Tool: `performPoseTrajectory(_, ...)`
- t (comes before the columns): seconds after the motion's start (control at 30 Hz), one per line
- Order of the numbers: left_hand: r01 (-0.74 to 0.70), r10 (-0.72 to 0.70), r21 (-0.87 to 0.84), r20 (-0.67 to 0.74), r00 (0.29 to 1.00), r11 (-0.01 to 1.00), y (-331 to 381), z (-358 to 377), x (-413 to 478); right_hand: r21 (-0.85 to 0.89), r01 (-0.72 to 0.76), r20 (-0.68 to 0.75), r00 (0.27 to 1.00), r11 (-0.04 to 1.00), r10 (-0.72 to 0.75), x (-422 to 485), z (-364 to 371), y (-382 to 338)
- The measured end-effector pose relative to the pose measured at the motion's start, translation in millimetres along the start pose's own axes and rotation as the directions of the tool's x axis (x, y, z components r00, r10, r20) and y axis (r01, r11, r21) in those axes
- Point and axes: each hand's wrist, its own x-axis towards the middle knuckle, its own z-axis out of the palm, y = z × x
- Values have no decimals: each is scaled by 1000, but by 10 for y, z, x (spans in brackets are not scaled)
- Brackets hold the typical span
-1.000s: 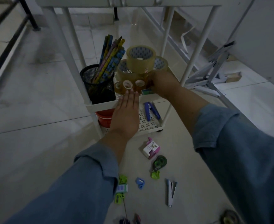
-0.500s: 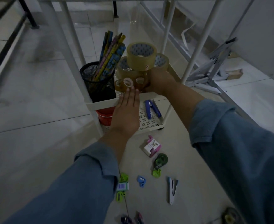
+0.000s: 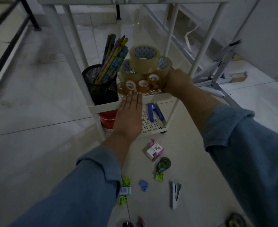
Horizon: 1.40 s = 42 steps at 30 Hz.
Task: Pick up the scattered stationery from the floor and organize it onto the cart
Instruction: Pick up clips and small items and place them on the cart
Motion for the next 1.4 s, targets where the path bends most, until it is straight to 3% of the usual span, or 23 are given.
performPoseTrajectory(0.17,13,-13,13,1,1000,1000,21,-3,7,43,-52,-57,997,998,55,91,169,91)
performPoseTrajectory(0.23,28,-28,16,3,1000,999,29,-5,14,121,6,-81,997,993,3,61,156,95)
performPoseTrajectory(0.3,39,-39,16,3,999,999,34,3,17,298,90,-211,977,950,-26,-115,152,112)
performPoseTrajectory(0.4,51,-51,7,-11,999,999,50,36,21,624,129,-419,888,771,191,-611,318,130)
performPoseTrajectory(0.47,66,-66,-9,-19,998,998,65,41,35,743,87,-377,873,664,308,-974,589,114)
performPoseTrajectory(0.57,101,-105,-79,-47,993,992,79,-4,64,853,9,-231,903,521,363,-1395,1031,122)
performPoseTrajectory(0.73,15,-72,-274,-202,977,962,100,151,-250,879,-116,-34,952,463,303,-1836,1547,164)
performPoseTrajectory(0.87,93,-190,-557,-120,974,826,111,739,-1000,798,-258,146,960,545,241,-2149,2047,164)
performPoseTrajectory(1.0,375,-326,-631,199,924,679,209,1323,-1881,677,-315,338,936,665,98,-2431,2514,69)
performPoseTrajectory(1.07,443,-325,-588,302,896,677,235,1580,-2156,636,-292,413,911,715,4,-2567,2708,-6)
performPoseTrajectory(1.2,411,-280,-413,342,897,813,210,1879,-2192,540,-244,489,870,806,-64,-2855,2900,-72)
performPoseTrajectory(1.4,549,-386,-198,524,759,812,200,2015,-1952,387,-49,521,835,921,-174,-3166,2902,134)
